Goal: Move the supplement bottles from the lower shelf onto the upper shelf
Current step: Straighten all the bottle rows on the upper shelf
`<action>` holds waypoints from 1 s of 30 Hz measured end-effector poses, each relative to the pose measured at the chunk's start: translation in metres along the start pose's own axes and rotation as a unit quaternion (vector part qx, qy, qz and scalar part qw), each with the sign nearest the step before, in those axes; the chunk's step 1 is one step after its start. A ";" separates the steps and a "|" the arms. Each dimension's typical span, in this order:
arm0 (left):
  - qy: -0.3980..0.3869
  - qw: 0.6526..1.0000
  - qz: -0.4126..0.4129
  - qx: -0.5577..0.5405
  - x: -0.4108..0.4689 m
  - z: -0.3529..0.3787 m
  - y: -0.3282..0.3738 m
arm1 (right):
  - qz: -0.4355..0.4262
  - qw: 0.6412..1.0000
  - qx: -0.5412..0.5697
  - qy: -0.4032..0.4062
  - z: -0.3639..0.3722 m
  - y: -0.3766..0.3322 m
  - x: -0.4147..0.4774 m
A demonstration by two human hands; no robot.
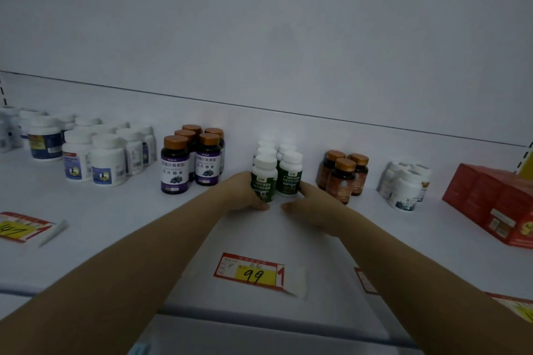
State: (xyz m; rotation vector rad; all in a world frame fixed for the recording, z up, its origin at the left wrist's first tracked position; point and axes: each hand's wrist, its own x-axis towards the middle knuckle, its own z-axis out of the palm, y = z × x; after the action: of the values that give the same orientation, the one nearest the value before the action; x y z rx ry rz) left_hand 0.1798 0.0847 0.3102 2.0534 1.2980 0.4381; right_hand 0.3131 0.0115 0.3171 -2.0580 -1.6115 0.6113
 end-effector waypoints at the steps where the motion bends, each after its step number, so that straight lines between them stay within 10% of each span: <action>1: 0.000 1.000 0.002 0.002 0.001 0.001 0.000 | -0.002 1.000 -0.004 0.000 0.000 0.001 0.000; 30: -0.039 0.998 0.009 -0.048 0.015 0.000 -0.011 | 0.034 0.999 -0.036 -0.017 0.002 0.006 0.009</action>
State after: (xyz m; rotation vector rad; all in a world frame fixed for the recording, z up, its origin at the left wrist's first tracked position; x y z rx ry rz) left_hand 0.1790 0.1009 0.3018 1.9829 1.1913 0.4174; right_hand 0.3182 0.0188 0.3111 -2.1735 -1.6082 0.6237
